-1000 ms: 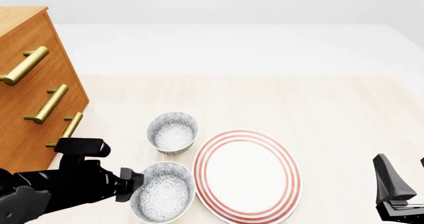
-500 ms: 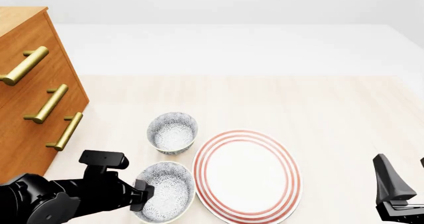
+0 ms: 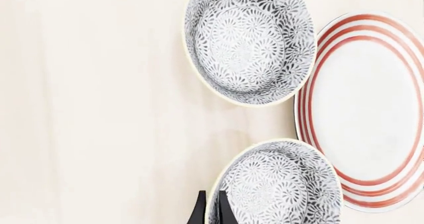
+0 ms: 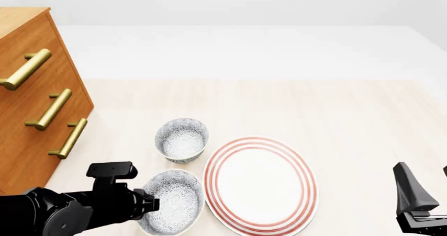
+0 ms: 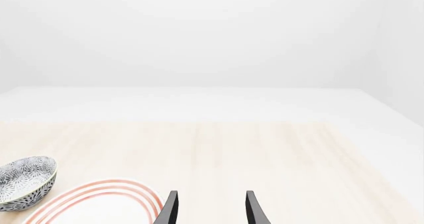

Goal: Stack the bowl in the middle on the bowl at the back.

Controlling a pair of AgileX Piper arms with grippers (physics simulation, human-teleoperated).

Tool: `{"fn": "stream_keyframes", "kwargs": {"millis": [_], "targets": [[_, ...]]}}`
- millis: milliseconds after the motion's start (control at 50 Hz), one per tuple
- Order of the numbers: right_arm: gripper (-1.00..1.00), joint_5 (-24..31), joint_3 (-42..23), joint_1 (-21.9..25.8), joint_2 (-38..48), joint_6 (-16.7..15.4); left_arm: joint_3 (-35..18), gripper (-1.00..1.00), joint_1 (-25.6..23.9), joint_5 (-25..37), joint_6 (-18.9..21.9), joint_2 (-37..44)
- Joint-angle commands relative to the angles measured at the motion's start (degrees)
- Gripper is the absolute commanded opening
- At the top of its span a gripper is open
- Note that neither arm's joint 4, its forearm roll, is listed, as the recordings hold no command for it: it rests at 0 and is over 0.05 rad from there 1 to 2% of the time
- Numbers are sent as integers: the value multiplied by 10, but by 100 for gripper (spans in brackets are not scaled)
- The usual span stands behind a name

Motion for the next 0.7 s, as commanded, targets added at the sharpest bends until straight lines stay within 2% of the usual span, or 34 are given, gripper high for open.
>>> {"fn": "stream_keyframes", "kwargs": {"millis": [20,360,700], "targets": [[100,0,0,0,0,0,8,-100,-12,54,5,-45],[100,0,0,0,0,0,-28,-100,-24,206,3,-187],[100,0,0,-1,-2,-4,-123,-100,-55,399,-5,-309]]}}
